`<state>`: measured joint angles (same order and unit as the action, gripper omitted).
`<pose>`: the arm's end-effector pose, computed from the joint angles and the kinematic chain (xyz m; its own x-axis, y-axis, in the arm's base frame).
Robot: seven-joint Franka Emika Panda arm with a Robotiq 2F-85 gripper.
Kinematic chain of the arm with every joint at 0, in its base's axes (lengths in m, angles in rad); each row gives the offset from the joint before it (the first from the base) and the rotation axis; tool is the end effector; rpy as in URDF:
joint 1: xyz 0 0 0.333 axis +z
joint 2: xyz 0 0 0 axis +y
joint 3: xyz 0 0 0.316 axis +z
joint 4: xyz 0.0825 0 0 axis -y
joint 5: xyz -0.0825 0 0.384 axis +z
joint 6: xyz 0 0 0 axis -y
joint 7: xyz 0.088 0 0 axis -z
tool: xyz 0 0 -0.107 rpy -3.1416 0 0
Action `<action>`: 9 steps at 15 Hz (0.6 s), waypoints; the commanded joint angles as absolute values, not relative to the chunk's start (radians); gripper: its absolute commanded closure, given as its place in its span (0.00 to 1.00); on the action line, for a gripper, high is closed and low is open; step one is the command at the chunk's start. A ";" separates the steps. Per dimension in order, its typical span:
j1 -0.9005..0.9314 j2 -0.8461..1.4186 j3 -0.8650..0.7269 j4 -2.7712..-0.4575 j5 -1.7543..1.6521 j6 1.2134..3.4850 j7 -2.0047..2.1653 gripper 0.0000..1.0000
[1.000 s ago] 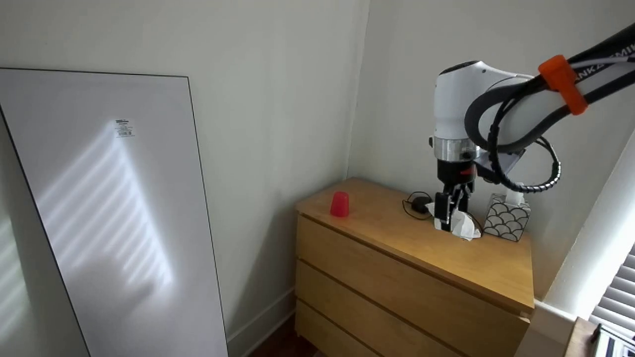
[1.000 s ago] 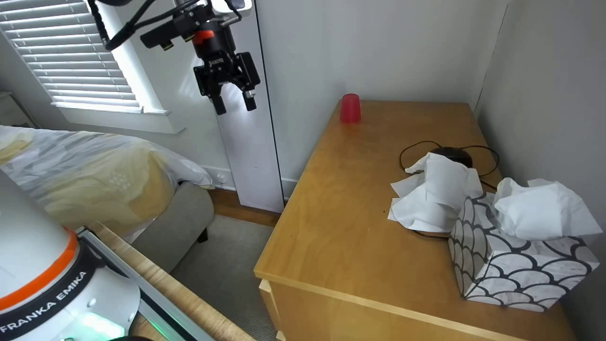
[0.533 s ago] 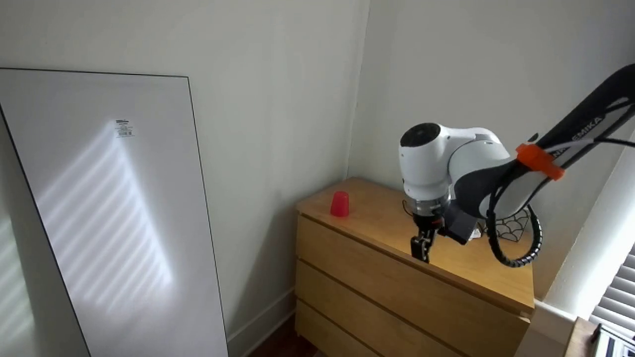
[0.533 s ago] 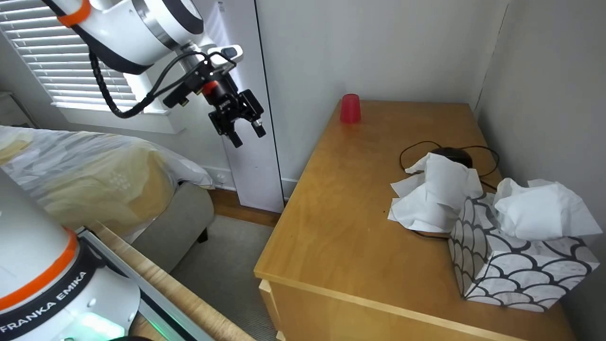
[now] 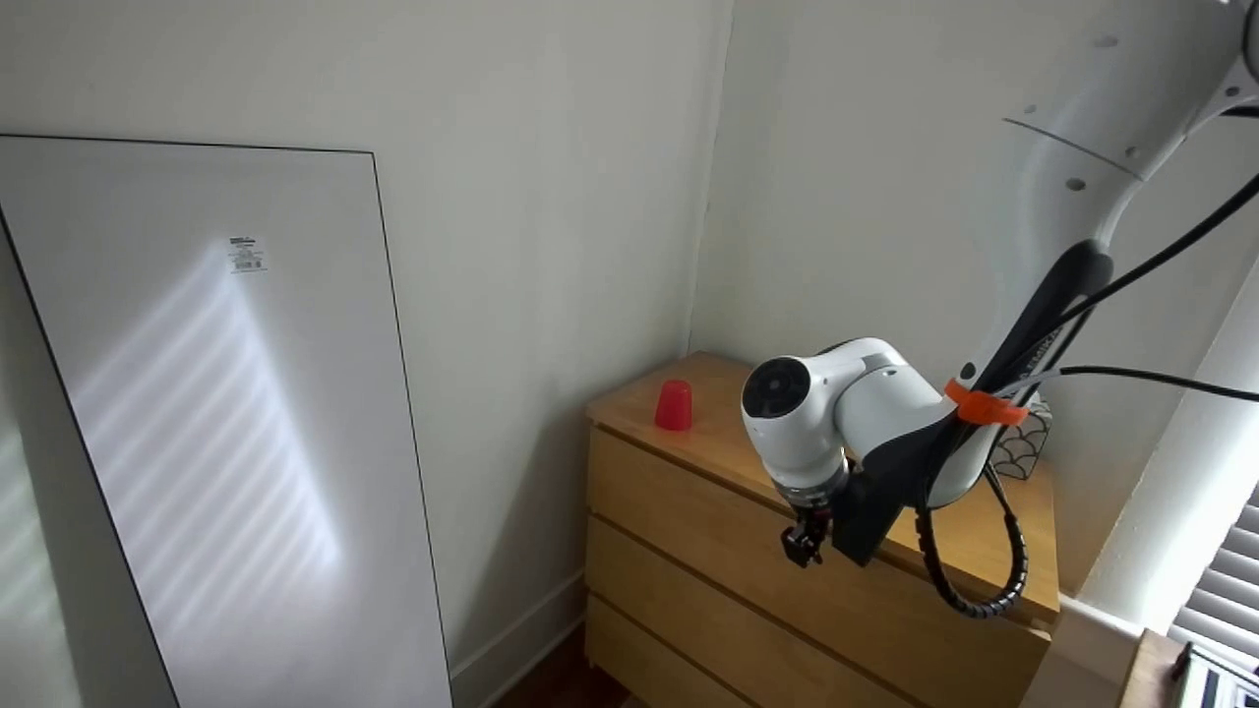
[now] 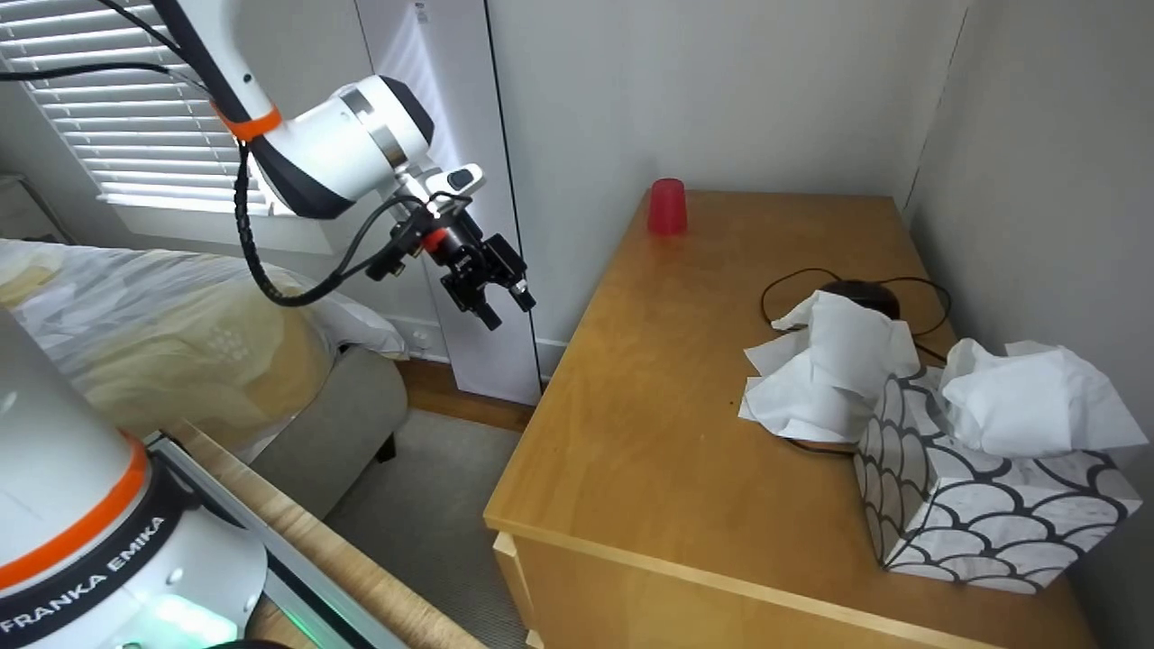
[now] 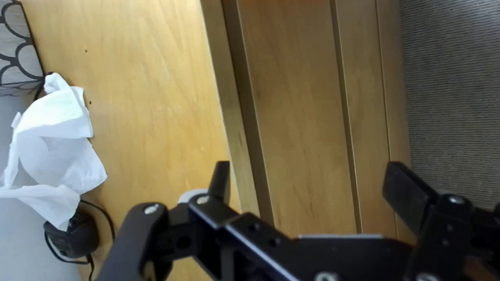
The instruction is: Open the top drawer fully
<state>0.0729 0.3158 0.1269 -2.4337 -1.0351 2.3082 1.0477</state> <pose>0.4366 0.0752 0.1543 0.9992 0.0393 0.0048 0.0282 -0.7899 0.6126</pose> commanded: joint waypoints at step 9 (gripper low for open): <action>0.116 0.354 0.088 -2.400 -1.035 2.296 1.068 0.00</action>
